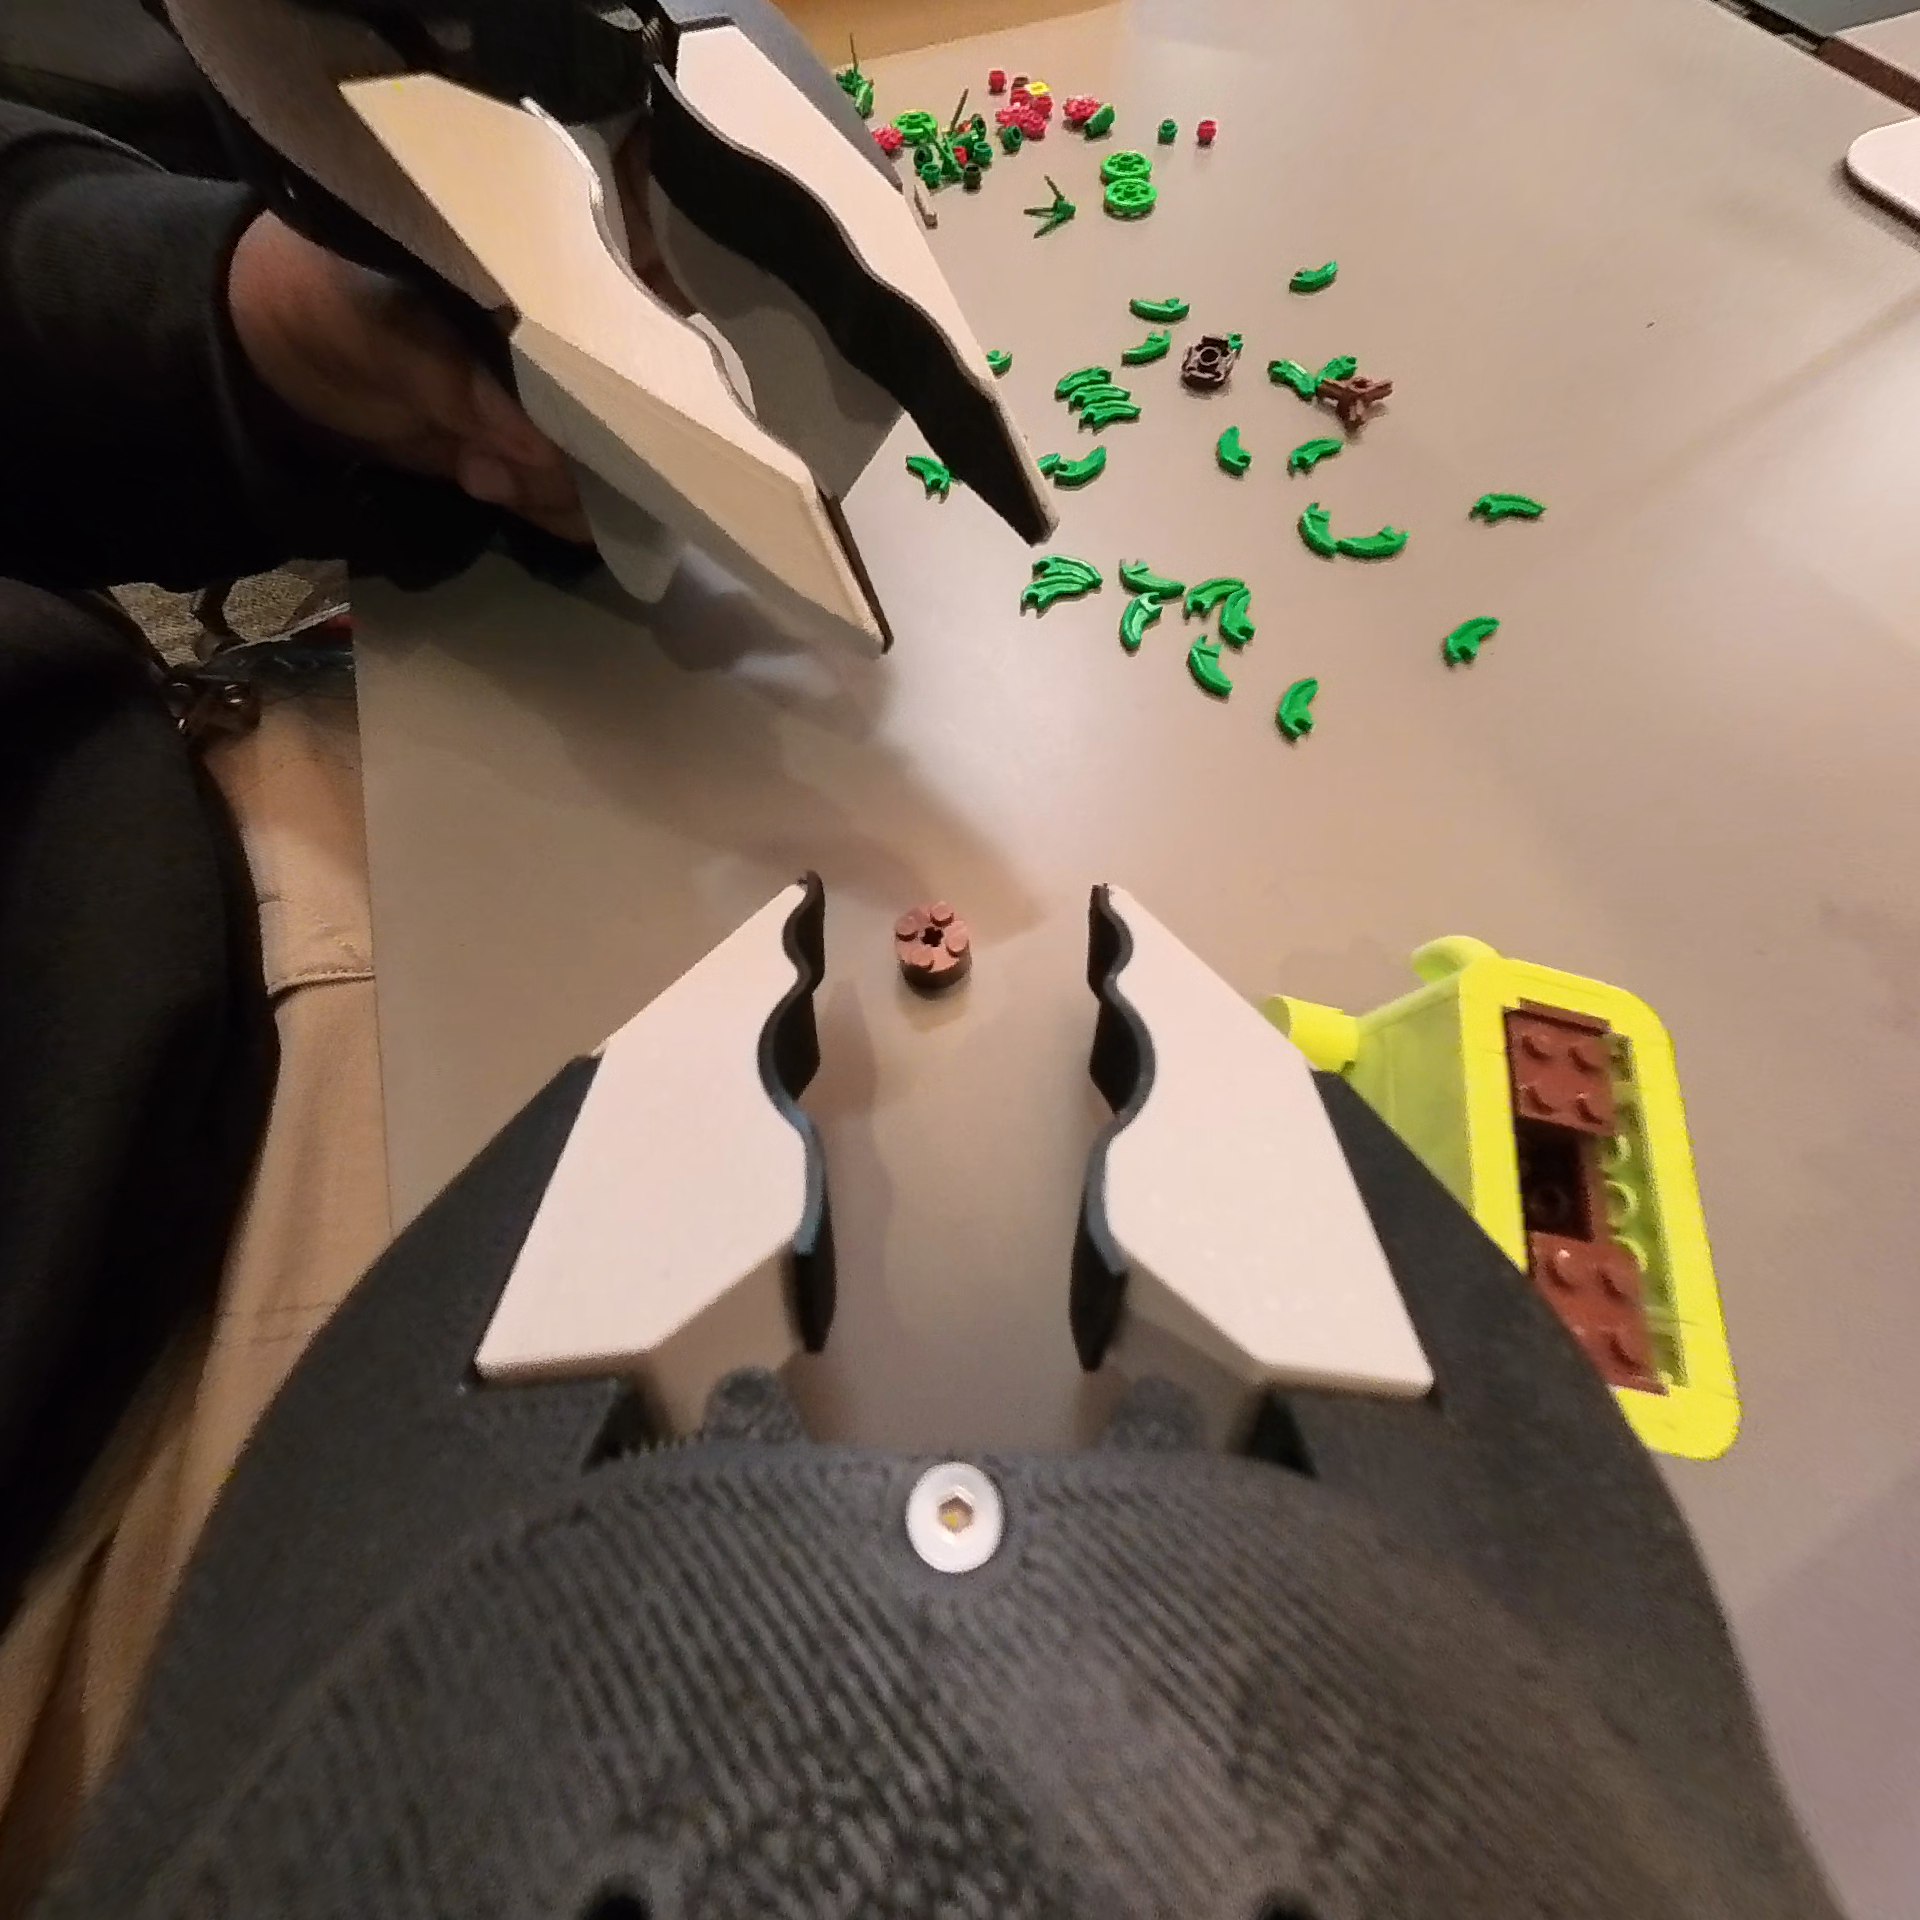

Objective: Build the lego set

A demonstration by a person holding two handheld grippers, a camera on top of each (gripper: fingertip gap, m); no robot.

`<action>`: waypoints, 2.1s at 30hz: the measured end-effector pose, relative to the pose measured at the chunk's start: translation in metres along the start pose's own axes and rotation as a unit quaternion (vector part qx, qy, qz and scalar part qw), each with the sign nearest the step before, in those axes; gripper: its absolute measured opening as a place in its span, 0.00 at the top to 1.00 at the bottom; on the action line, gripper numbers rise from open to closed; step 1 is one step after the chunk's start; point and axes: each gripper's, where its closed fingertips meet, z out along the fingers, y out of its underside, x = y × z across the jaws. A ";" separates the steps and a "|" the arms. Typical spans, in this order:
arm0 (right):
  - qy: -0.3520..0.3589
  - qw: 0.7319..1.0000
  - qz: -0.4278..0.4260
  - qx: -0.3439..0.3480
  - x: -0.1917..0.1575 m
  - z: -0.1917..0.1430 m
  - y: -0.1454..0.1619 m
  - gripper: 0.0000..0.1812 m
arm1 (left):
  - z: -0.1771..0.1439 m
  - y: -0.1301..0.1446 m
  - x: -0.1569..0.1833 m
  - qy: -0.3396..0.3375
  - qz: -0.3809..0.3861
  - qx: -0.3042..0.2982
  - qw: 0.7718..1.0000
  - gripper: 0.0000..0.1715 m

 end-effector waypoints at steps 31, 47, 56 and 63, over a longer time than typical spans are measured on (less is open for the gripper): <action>-0.014 1.000 -0.003 0.005 -0.004 -0.001 -0.001 0.73 | 0.001 0.001 0.001 -0.001 0.003 -0.005 1.000 0.77; -0.036 0.999 -0.021 -0.005 -0.013 0.002 0.001 0.75 | 0.002 0.002 0.002 -0.001 0.011 -0.009 1.000 0.77; -0.036 0.999 -0.023 -0.010 -0.013 0.003 0.002 0.75 | -0.004 -0.003 -0.009 -0.025 -0.014 0.014 0.999 0.79; -0.038 0.999 -0.026 -0.005 -0.014 0.002 0.001 0.75 | -0.053 0.002 -0.141 -0.219 -0.124 -0.002 0.968 0.79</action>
